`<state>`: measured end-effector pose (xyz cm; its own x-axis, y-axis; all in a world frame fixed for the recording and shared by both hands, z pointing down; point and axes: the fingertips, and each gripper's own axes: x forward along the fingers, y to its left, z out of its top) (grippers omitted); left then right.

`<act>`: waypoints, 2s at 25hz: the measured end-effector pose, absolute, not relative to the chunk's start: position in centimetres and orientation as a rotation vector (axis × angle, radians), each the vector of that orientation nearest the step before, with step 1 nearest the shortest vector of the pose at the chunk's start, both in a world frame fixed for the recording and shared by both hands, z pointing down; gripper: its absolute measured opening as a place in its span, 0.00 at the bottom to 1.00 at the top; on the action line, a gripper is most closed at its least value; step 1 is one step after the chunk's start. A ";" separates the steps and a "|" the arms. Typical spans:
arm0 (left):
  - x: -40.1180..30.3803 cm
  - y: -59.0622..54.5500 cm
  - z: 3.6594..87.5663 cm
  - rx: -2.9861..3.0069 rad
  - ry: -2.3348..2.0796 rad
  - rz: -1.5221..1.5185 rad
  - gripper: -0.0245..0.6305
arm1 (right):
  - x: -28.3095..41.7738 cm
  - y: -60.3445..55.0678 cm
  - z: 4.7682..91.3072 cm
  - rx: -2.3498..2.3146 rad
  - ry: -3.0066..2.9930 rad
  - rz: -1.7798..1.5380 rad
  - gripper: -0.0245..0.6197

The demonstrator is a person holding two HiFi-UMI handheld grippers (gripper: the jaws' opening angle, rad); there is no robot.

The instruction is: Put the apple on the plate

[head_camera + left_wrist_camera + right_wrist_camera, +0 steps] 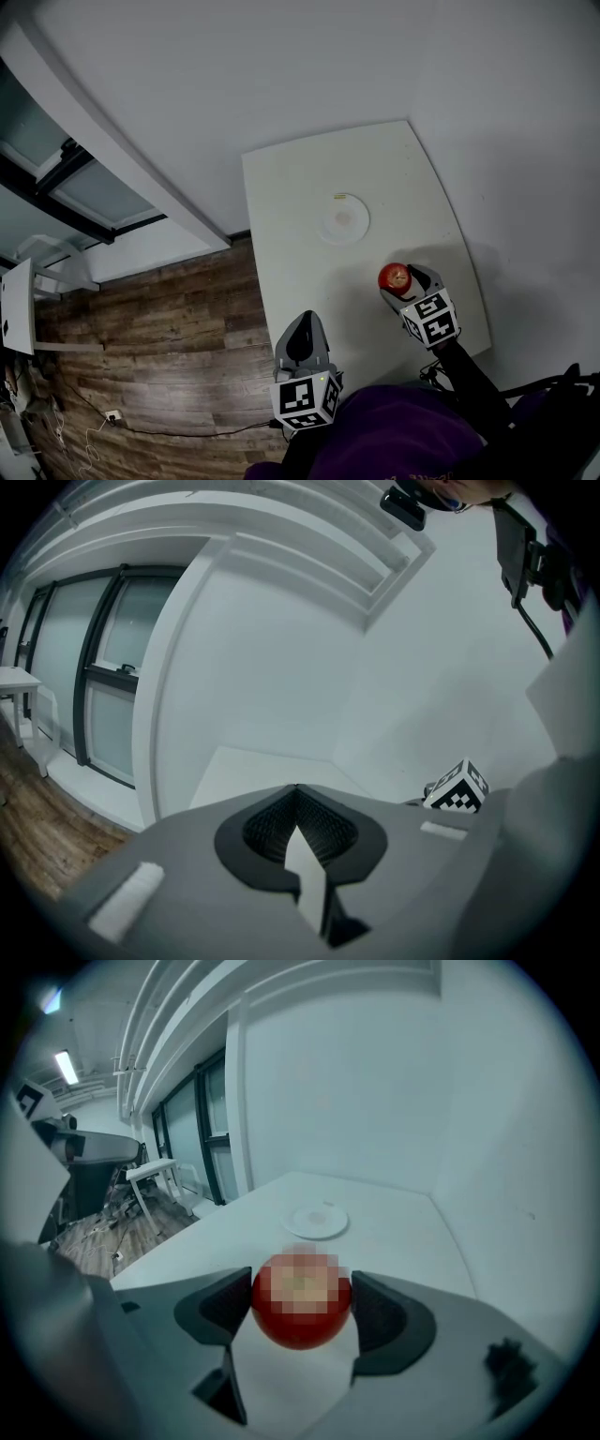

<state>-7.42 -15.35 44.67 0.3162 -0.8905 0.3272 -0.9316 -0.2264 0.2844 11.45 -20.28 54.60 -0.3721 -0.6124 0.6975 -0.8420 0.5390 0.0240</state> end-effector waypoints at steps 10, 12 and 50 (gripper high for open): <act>-8.0 -15.6 45.1 2.146 -1.627 0.146 0.05 | 8.6 -23.3 53.8 1.100 -2.169 0.353 0.55; -8.1 -15.6 45.2 2.142 -1.626 0.153 0.05 | 7.9 -23.8 53.8 1.081 -2.175 0.338 0.55; -9.8 -17.2 48.4 2.040 -1.621 0.258 0.05 | 2.5 -33.8 55.8 0.985 -2.249 0.288 0.55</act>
<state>-9.83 -17.19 48.37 0.2665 -0.8511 0.4524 -0.9494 -0.1509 0.2753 2.55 -33.84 55.82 -0.5011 -0.5742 0.6474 -0.7188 0.6928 0.0580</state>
